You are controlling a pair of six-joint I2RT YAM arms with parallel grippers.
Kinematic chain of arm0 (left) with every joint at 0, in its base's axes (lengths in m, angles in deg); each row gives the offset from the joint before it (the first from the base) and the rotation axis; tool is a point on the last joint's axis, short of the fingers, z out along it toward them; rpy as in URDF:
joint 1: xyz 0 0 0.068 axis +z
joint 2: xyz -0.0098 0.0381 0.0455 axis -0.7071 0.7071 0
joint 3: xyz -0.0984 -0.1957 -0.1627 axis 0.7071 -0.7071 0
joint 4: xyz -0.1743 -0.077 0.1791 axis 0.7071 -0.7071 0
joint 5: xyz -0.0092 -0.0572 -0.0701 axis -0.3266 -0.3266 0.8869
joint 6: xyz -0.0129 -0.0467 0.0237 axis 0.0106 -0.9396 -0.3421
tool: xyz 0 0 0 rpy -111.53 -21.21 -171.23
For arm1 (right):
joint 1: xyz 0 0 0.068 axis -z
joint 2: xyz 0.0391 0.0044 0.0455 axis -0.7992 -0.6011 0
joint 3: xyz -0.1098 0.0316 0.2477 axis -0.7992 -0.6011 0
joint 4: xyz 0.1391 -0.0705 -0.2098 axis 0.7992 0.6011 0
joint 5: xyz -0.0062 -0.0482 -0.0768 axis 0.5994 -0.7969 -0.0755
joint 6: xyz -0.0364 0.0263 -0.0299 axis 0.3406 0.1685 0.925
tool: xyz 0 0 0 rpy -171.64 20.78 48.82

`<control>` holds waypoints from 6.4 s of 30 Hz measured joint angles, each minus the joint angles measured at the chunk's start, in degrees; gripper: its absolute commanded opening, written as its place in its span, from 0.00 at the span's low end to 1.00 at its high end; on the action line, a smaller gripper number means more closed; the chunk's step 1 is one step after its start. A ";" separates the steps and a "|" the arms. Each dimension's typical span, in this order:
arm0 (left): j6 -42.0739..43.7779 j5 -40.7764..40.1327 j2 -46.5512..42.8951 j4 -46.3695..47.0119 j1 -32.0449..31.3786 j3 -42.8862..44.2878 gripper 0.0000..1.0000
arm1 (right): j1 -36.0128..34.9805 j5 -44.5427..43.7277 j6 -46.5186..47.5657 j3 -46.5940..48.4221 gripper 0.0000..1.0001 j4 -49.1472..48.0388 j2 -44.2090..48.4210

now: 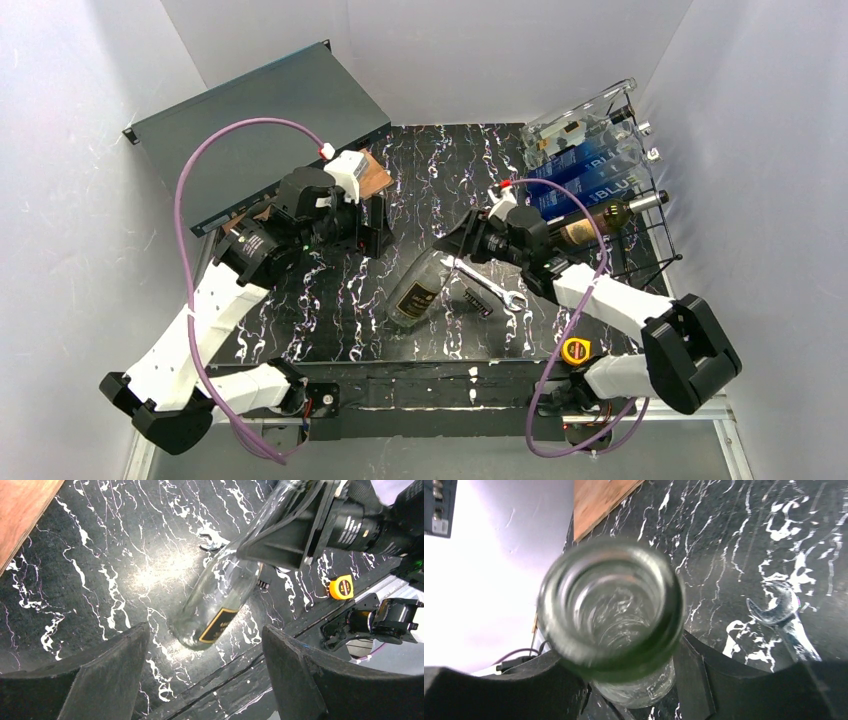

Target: Put the wine bottle on the wine rack

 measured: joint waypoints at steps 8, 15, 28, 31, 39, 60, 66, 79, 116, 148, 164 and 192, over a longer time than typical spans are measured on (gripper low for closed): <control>0.37 -0.22 -1.33 0.00 0.00 -0.81 0.81 | 6.47 -0.90 -1.64 -1.29 0.01 3.65 7.76; 0.15 -0.42 -3.85 -0.15 0.00 -3.54 0.81 | 11.93 -0.83 -2.12 -1.33 0.01 8.07 15.08; 0.35 -0.44 -4.15 -0.35 0.00 -4.15 0.81 | 23.98 -2.08 -2.16 -0.37 0.01 26.03 20.39; 0.57 -0.44 -4.13 -0.37 0.00 -4.22 0.81 | 26.62 -2.40 -2.34 0.09 0.01 29.03 20.48; 1.20 -0.44 -4.15 -0.37 0.00 -4.42 0.82 | 29.70 -3.54 -2.03 2.29 0.01 35.17 21.24; 2.54 -0.44 -4.98 -0.42 0.00 -5.25 0.82 | 33.64 -17.66 5.92 15.32 0.01 49.16 21.24; 2.82 -0.44 -5.99 -0.46 0.00 -5.42 0.82 | 34.75 -22.86 7.63 16.87 0.01 53.18 21.24; 2.86 -0.42 -6.23 -0.98 0.00 -6.23 0.82 | 36.30 -30.67 10.69 20.92 0.01 59.08 20.20; 2.71 -0.42 -7.13 -1.29 0.00 -7.21 0.82 | 40.46 -33.20 10.27 18.29 0.17 56.76 16.79; 2.54 -0.42 -7.13 -1.27 0.00 -7.21 0.82 | 41.86 -37.86 12.04 18.34 0.56 55.71 14.91; 2.56 -0.39 -7.21 -1.22 0.00 -7.43 0.82 | 41.94 -41.24 14.82 18.34 0.66 57.00 14.91; 3.67 -0.42 -9.53 -0.70 0.00 -9.09 0.82 | 42.21 -40.06 19.41 23.56 0.98 65.81 18.01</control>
